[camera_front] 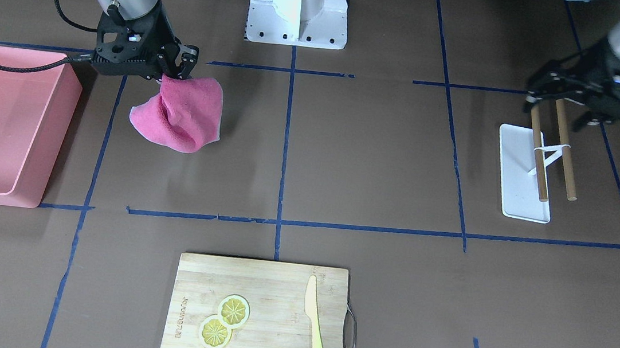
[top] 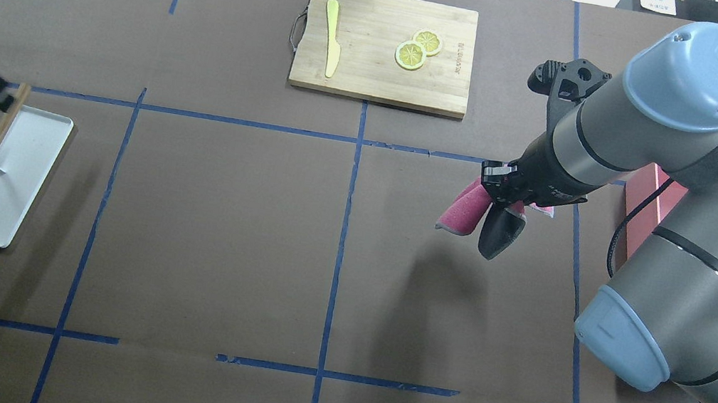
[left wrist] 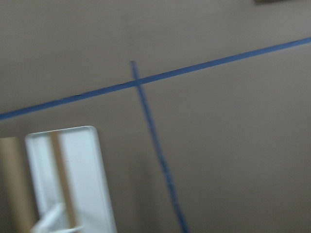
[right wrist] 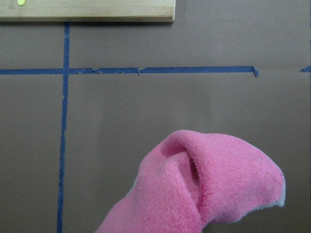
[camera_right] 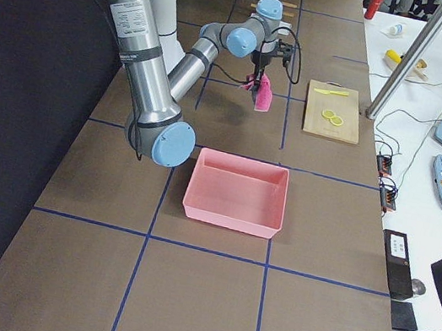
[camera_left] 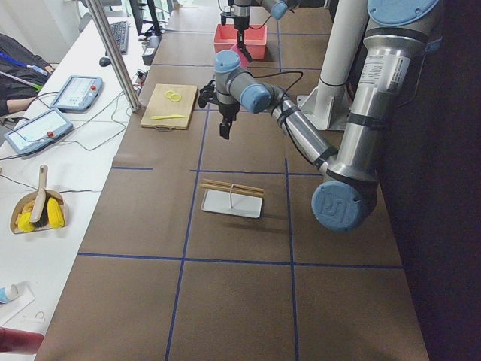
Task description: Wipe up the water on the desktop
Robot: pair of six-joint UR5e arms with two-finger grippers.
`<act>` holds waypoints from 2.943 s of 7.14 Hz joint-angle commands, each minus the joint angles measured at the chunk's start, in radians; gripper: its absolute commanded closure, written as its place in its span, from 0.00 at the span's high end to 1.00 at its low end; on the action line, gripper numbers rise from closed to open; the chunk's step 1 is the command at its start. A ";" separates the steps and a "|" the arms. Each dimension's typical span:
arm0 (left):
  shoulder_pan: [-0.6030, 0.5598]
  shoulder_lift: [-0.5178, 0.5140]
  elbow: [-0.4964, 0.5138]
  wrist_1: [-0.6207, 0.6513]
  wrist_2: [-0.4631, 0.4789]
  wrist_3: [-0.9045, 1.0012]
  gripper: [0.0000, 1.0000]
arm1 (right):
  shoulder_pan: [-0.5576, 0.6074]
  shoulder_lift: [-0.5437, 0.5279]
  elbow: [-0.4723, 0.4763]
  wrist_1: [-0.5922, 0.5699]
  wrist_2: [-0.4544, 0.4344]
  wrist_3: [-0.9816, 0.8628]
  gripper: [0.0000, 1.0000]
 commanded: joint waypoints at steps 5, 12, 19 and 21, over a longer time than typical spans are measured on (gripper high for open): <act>-0.387 0.177 0.357 -0.060 -0.054 0.392 1.00 | -0.322 -0.035 0.025 0.021 -0.280 0.298 0.00; -0.388 0.177 0.358 -0.060 -0.054 0.386 1.00 | -0.142 -0.287 -0.035 0.018 -0.264 -0.078 0.00; -0.388 0.176 0.349 -0.058 -0.055 0.385 1.00 | -0.274 0.014 -0.137 0.021 -0.208 0.264 0.00; -0.387 0.176 0.346 -0.058 -0.054 0.385 1.00 | -0.313 0.268 -0.307 0.021 -0.214 0.422 0.00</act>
